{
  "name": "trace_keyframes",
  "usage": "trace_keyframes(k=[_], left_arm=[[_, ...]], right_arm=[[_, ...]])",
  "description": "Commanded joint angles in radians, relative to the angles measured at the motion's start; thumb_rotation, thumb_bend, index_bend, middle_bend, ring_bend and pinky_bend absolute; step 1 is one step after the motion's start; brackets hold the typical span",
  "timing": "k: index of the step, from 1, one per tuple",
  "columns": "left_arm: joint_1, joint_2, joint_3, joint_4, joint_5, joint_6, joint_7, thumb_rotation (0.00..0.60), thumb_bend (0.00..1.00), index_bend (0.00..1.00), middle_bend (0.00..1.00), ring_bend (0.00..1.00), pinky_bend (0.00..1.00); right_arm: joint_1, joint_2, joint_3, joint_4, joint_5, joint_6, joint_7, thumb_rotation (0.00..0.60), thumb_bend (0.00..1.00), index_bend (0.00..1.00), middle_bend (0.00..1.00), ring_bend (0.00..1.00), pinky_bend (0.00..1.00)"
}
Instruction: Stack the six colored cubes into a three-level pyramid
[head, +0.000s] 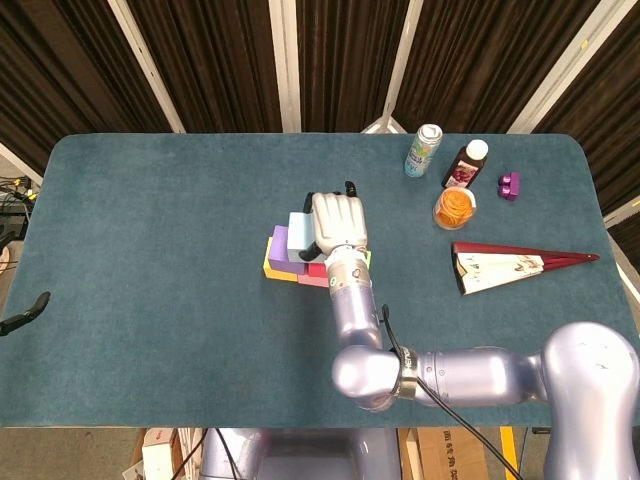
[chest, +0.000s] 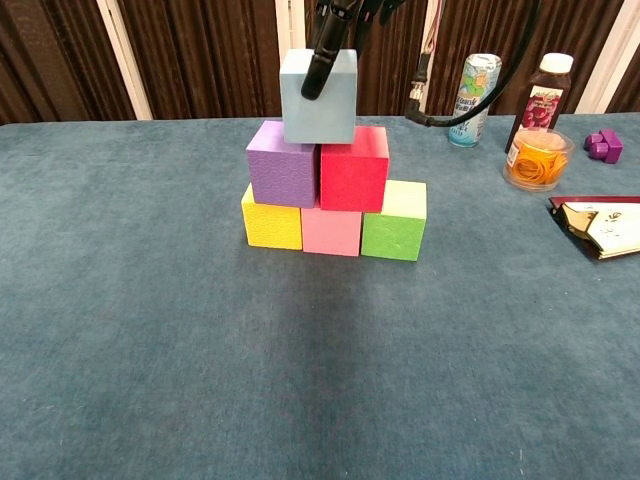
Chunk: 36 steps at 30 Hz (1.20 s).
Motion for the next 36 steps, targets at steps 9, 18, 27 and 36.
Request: trace_keyframes(k=[9,18,27,36], left_arm=[[0.0,0.001,-0.003,-0.003,-0.005,-0.003,0.003,0.6,0.28,0.12,0.07,0.0,0.0],[0.001,0.001,-0.004,-0.004,-0.005,-0.003,0.002,0.6,0.27,0.12,0.07,0.0,0.0],[0.003,0.003,-0.005,-0.006,-0.008,-0.003,0.0,0.6,0.27,0.12,0.07,0.0,0.0],[0.004,0.002,-0.007,-0.006,-0.008,0.0,0.002,0.6,0.27,0.12,0.07,0.0,0.0]], right_arm=[[-0.016,-0.013,0.001,0.019,-0.01,-0.017,-0.005,0.6,0.16,0.47,0.41,0.28,0.0],[-0.018,-0.016,0.011,0.014,-0.016,-0.014,-0.014,0.6,0.16,0.47,0.4,0.28,0.0],[-0.019,-0.024,0.014,0.015,-0.017,-0.012,-0.02,0.6,0.16,0.47,0.39,0.28,0.0],[-0.026,-0.03,0.016,0.023,-0.023,-0.019,-0.019,0.6,0.16,0.47,0.37,0.27,0.0]])
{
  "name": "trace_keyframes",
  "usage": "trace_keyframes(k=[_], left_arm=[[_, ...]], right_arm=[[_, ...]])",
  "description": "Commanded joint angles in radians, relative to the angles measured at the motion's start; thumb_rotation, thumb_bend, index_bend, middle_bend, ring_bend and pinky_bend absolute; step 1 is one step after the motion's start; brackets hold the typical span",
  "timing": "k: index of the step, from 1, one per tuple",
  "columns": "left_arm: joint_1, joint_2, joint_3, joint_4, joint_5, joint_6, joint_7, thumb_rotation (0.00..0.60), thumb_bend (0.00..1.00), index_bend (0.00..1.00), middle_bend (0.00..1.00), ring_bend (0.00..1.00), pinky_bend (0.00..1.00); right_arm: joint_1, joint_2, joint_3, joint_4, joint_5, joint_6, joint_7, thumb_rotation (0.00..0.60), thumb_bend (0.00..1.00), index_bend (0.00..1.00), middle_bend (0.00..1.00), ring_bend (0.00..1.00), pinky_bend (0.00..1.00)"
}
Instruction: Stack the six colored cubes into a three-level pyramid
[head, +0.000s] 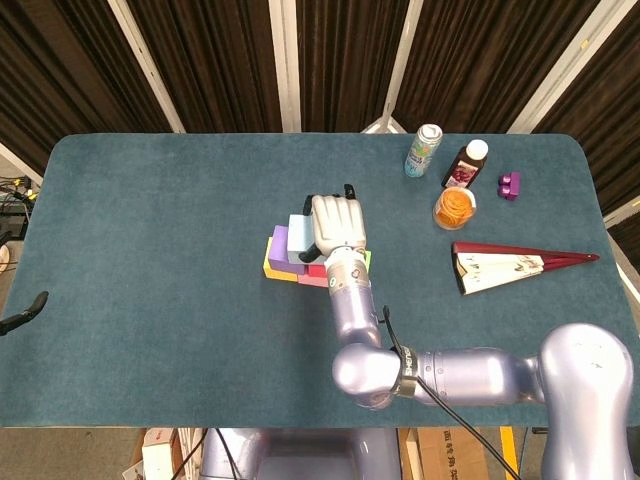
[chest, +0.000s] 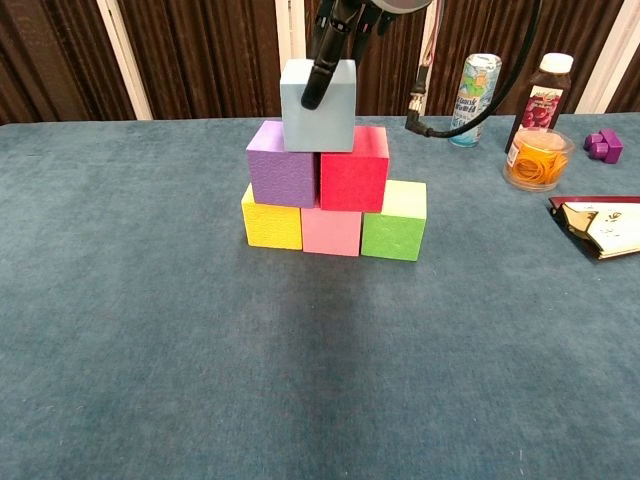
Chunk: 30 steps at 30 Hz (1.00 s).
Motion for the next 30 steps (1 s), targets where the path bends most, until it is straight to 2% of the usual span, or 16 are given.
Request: trace_keyframes(k=[1,13,30], left_arm=[[0.0,0.0,0.0,0.0,0.0,-0.001,0.001,0.6,0.27,0.12,0.07,0.0,0.0],[0.001,-0.002,-0.002,-0.001,-0.002,0.001,0.006,0.6,0.27,0.12,0.07,0.0,0.0],[0.0,-0.009,-0.003,0.001,-0.003,0.003,0.02,0.6,0.27,0.12,0.07,0.0,0.0]], right_arm=[[-0.001,-0.001,0.001,0.0,-0.002,0.0,0.0,0.6,0.16,0.47,0.37,0.27,0.0],[-0.006,0.003,0.006,-0.007,-0.003,0.004,-0.006,0.6,0.16,0.47,0.36,0.26,0.0],[-0.016,0.012,0.007,-0.009,0.005,-0.009,-0.018,0.6,0.16,0.41,0.34,0.24,0.0]])
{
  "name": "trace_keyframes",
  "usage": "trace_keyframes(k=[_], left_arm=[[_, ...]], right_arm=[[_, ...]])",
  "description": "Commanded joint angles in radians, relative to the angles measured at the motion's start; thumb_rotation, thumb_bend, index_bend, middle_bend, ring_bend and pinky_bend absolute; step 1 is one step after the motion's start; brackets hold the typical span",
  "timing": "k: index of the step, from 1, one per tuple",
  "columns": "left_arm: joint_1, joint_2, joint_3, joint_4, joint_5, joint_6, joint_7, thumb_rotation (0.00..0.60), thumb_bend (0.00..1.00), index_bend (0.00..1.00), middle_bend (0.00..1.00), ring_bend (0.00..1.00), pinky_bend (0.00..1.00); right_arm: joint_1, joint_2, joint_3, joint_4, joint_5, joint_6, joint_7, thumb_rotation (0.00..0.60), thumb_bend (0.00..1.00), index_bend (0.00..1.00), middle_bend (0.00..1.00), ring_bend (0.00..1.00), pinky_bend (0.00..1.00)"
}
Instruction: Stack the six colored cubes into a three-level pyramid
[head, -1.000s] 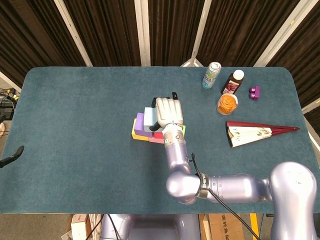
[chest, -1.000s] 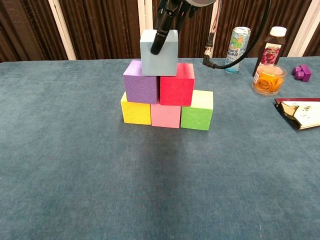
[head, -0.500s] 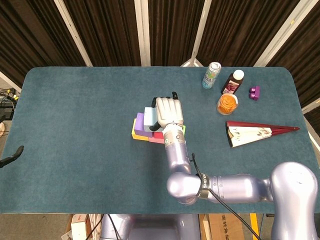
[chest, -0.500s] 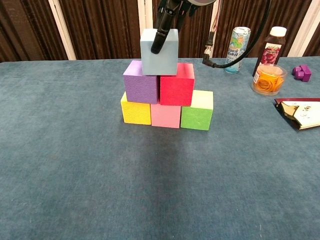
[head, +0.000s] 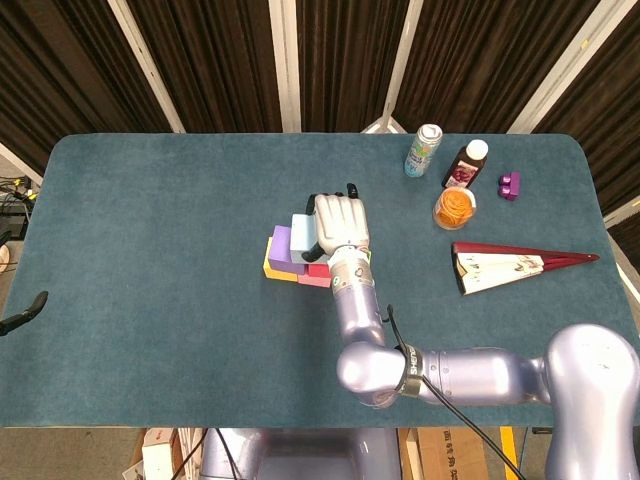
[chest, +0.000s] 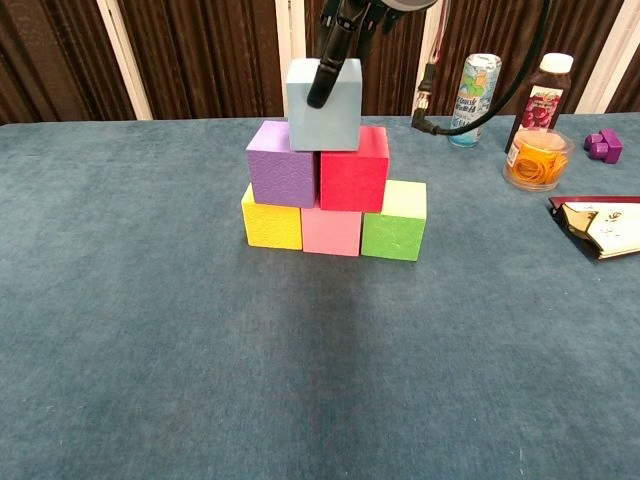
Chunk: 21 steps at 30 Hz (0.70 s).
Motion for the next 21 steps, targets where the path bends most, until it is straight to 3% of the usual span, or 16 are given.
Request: trace_keyframes(k=[1,21], left_arm=[[0.0,0.0,0.0,0.0,-0.001,-0.002,0.0,0.6,0.27,0.12,0.07,0.0,0.0],[0.001,0.003,-0.005,0.0,-0.007,-0.002,-0.005,0.6,0.28,0.12,0.07,0.0,0.0]], right_arm=[[0.0,0.0,0.0,0.001,0.002,-0.001,-0.001,0.6,0.16,0.41,0.33,0.24,0.0],[0.009,-0.009,0.0,-0.007,0.008,0.006,-0.011,0.6,0.16,0.33,0.29,0.21,0.0]])
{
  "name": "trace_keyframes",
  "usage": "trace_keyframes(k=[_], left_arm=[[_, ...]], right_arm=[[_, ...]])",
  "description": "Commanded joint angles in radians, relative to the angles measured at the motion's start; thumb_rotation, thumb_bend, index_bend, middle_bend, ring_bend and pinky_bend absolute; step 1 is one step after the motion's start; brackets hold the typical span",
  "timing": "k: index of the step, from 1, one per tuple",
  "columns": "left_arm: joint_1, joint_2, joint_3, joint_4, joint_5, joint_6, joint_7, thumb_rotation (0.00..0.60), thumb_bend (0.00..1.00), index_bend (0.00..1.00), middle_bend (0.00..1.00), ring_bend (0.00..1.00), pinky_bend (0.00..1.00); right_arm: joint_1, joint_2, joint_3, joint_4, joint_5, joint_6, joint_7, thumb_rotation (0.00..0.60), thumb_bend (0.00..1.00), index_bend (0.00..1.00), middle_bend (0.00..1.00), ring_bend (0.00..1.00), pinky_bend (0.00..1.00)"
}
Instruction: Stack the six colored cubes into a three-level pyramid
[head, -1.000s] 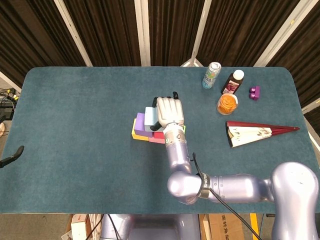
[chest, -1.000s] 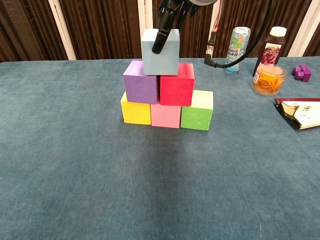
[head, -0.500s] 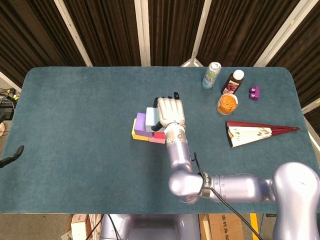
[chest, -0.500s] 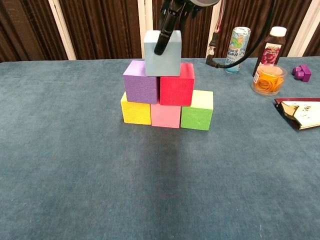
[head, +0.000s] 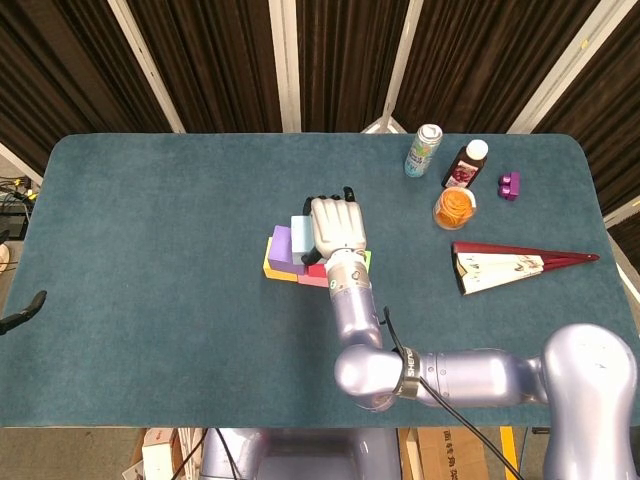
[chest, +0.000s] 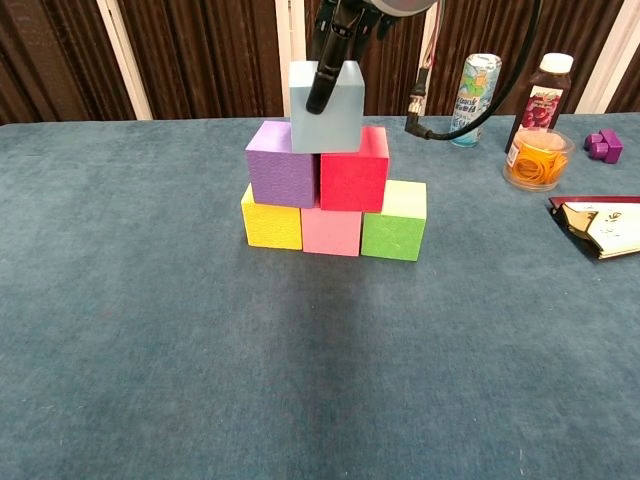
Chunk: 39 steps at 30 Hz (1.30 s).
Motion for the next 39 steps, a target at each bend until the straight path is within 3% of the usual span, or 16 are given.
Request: trace_keyframes(k=[1,9,15,21,28,39], left_arm=[[0.0,0.0,0.0,0.0,-0.001,0.0,0.0,0.6,0.27,0.12,0.07,0.0,0.0],[0.0,0.0,-0.001,-0.001,-0.004,-0.003,0.003,0.6,0.27,0.12,0.07,0.0,0.0],[0.0,0.0,0.0,-0.004,-0.003,-0.004,0.005,0.6,0.27,0.11,0.07,0.0,0.0],[0.0,0.001,0.0,-0.001,-0.002,-0.005,0.001,0.6,0.27,0.11,0.07,0.0,0.0],[-0.003,0.003,0.006,-0.001,0.005,-0.011,-0.005,0.6,0.27,0.11,0.07,0.0,0.0],[-0.007,0.003,0.019,-0.006,0.017,-0.024,0.0,0.6,0.27,0.11,0.07,0.0,0.0]], right_arm=[[0.001,-0.001,0.001,0.001,0.002,0.001,-0.001,0.6,0.16,0.32,0.29,0.21,0.0],[0.001,0.004,0.006,-0.002,0.011,-0.002,-0.008,0.6,0.16,0.27,0.23,0.18,0.0],[-0.003,0.019,0.012,-0.022,0.024,-0.015,-0.018,0.6,0.16,0.15,0.11,0.1,0.0],[-0.028,0.063,0.031,-0.069,0.018,-0.016,0.001,0.6,0.16,0.12,0.09,0.08,0.0],[-0.122,0.176,0.047,-0.208,-0.057,0.014,0.08,0.6,0.16,0.12,0.09,0.07,0.0],[-0.345,0.402,0.001,-0.401,-0.197,0.059,0.198,0.6,0.16,0.12,0.09,0.07,0.0]])
